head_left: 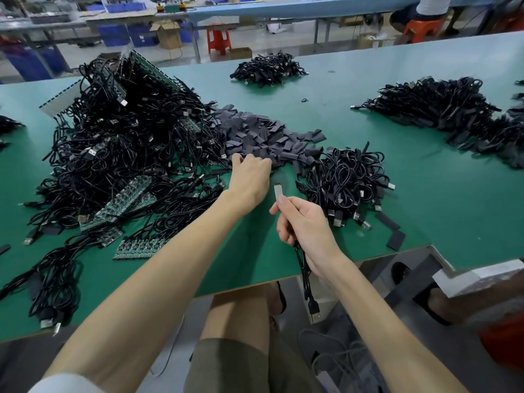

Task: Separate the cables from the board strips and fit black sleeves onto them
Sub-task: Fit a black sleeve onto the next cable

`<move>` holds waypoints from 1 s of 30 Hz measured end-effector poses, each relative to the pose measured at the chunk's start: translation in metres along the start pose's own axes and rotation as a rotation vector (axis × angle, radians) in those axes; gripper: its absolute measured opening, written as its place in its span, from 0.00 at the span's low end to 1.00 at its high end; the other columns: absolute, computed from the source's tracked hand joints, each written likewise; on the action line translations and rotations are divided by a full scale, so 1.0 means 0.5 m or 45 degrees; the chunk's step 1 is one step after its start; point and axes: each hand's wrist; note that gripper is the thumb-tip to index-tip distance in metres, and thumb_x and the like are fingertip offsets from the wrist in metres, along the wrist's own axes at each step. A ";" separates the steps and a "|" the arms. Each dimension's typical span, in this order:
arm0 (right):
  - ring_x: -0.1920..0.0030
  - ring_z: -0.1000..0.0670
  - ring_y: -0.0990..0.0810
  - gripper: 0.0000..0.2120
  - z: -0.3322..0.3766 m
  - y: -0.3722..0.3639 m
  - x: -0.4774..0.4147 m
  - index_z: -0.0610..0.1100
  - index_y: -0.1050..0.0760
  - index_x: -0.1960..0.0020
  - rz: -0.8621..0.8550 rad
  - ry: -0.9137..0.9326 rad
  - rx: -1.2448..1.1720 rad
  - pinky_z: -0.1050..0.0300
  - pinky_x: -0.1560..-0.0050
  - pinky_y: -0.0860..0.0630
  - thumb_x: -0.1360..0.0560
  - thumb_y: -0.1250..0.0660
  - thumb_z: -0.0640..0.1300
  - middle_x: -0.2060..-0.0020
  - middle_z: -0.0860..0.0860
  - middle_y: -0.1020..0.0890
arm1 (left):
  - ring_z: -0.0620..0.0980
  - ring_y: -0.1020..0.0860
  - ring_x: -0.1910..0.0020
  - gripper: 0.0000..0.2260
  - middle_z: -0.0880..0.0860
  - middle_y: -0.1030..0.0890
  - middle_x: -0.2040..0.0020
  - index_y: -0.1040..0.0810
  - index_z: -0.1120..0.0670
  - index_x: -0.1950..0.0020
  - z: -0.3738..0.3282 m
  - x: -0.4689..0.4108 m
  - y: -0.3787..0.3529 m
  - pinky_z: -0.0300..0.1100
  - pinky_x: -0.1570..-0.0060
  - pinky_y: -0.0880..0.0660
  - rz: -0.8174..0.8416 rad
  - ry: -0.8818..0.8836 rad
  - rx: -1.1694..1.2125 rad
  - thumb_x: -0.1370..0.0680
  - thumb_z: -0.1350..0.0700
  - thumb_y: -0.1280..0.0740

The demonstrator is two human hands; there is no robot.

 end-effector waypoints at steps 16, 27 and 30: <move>0.73 0.53 0.29 0.16 -0.001 0.000 0.002 0.43 0.20 0.55 -0.003 -0.001 0.031 0.64 0.72 0.31 0.14 0.39 0.50 0.75 0.51 0.23 | 0.59 0.28 0.38 0.07 0.57 0.25 0.41 0.22 0.54 0.42 0.013 0.033 -0.025 0.55 0.34 0.40 -0.107 0.072 0.083 0.16 0.55 0.37; 0.73 0.53 0.29 0.16 -0.003 0.002 0.001 0.43 0.20 0.55 -0.014 0.001 0.024 0.64 0.72 0.31 0.14 0.39 0.51 0.75 0.50 0.23 | 0.50 0.19 0.56 0.03 0.54 0.17 0.53 0.22 0.58 0.50 0.019 0.119 0.019 0.49 0.50 0.23 -0.300 0.316 1.116 0.17 0.61 0.34; 0.74 0.53 0.29 0.16 -0.002 0.002 0.000 0.44 0.20 0.56 -0.017 0.012 -0.003 0.64 0.72 0.32 0.14 0.39 0.50 0.75 0.50 0.23 | 0.45 0.18 0.61 0.05 0.52 0.16 0.60 0.22 0.59 0.54 0.016 0.171 0.045 0.45 0.58 0.20 0.109 0.241 1.746 0.18 0.62 0.32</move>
Point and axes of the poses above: each hand's wrist, its own x-axis away from the middle knuckle, its own y-axis out of the back of the hand, z = x × y
